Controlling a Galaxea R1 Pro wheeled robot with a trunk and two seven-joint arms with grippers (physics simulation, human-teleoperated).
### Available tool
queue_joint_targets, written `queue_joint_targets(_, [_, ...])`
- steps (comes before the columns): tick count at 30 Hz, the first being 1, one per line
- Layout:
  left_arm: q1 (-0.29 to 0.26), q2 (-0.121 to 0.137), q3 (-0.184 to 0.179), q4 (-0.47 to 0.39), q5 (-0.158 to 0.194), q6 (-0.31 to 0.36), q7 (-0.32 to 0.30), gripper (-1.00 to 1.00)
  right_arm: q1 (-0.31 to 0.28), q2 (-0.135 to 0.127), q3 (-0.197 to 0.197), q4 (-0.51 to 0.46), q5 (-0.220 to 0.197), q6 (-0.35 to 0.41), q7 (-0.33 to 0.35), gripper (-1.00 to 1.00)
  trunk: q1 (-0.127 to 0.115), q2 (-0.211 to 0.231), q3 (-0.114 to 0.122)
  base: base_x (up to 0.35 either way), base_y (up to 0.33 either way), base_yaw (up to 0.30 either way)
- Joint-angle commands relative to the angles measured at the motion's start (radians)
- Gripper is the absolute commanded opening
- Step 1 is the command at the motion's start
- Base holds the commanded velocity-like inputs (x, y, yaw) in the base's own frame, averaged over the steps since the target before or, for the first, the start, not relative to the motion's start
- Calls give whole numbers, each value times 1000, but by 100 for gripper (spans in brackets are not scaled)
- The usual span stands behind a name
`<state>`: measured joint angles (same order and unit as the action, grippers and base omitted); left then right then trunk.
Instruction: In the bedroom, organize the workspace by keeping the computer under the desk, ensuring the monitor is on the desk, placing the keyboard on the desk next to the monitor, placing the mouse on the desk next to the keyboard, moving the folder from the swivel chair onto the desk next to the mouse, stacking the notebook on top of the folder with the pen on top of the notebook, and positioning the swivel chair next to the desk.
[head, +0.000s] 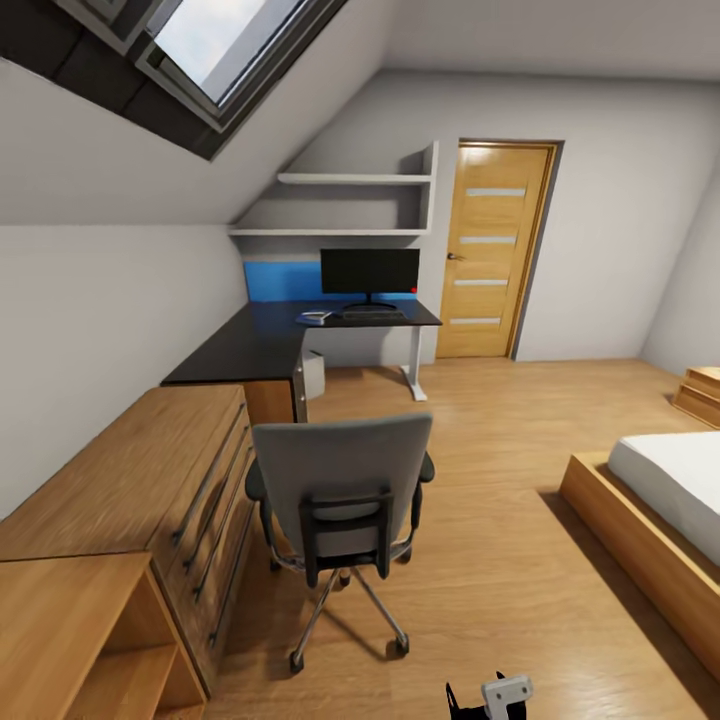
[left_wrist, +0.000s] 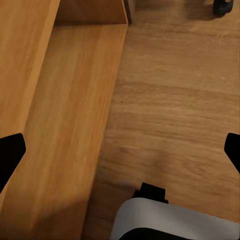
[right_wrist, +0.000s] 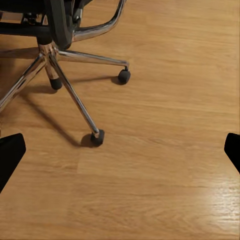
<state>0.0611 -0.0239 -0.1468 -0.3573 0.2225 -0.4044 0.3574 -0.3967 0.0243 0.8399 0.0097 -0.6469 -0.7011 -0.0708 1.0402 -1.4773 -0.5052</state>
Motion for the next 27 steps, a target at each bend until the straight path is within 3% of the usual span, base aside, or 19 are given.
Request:
queue_joint_targets(1, [0, 1, -8, -2, 9, -2, 6, 100, -1, 0, 9, 1, -1, -1, -7, 100, 4, -8, -4, 0, 0, 186])
queue_joint_targets(12, [0, 1, -9, -2, 9, -2, 6, 100, -1, 1, 10, 1, -1, -1, -7, 100, 46, -85, -39, 0, 0, 143])
queue_joint_targets(27, [0, 0, -8, -2, 9, -7, 7, 100, -1, 0, 9, 1, 0, -8, -7, 100, 104, -190, -86, 0, 0, 16])
